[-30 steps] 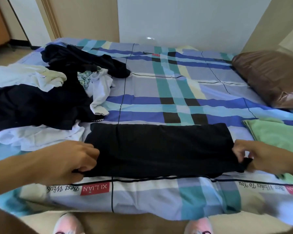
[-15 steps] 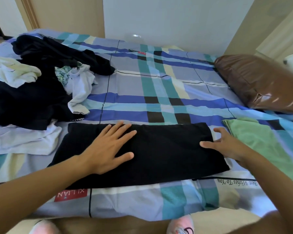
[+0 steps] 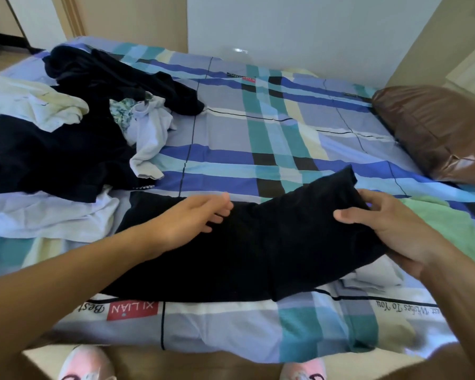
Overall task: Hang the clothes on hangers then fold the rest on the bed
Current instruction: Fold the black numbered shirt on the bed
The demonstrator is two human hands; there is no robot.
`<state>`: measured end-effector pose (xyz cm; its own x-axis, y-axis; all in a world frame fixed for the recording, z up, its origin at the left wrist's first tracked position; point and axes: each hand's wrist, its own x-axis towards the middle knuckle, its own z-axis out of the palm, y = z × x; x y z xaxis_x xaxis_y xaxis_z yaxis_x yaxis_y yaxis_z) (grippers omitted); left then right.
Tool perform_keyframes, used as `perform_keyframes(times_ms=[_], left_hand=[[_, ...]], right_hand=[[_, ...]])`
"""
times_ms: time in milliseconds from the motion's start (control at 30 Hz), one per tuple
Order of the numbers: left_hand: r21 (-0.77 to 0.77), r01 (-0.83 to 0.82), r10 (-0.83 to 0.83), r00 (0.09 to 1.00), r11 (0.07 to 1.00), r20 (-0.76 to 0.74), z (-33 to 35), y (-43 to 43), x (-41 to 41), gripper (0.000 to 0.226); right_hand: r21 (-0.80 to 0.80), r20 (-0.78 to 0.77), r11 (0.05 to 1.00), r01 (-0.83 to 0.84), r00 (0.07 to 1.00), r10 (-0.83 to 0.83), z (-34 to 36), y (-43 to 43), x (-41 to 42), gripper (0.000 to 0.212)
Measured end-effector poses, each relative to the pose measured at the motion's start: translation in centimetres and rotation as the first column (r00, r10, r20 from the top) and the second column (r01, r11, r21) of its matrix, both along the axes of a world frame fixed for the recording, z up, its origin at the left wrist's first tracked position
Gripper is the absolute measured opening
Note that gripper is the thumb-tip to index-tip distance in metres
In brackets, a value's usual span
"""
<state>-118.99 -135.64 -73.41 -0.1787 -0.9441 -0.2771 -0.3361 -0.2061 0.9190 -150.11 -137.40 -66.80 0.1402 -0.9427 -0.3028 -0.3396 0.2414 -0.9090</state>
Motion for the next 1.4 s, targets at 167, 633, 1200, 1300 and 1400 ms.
perform_keyframes(times_ms=[167,633,1200,1300,1400], left_hand=[[0.269,-0.007,0.124,0.898,0.963,-0.423,2.0,0.7,0.7,0.074],[0.052,-0.406,0.408,0.912,0.912,-0.045,0.2,1.5,6.9,0.034],[-0.532,0.413,0.239,0.578,0.739,0.780,-3.6,1.9,6.6,0.044],[-0.556,0.316,0.359,0.505,0.769,0.785,-4.5,0.2,7.2,0.042],[-0.530,0.267,0.365,0.481,0.805,0.797,-5.1,-1.8,8.8,0.042]], right_hand=[[-0.187,-0.044,0.963,-0.193,0.981,0.188,1.1,2.0,8.7,0.040],[-0.283,-0.171,0.895,-0.346,0.936,0.308,-4.5,-0.3,11.3,0.012],[-0.266,-0.467,0.729,-0.631,0.745,0.475,-9.8,1.6,11.3,0.019],[-0.358,-0.475,0.786,-0.504,0.823,0.311,-9.9,0.1,11.9,0.020],[-0.304,-0.516,0.860,-0.411,0.829,0.214,-9.8,-2.0,12.0,0.032]])
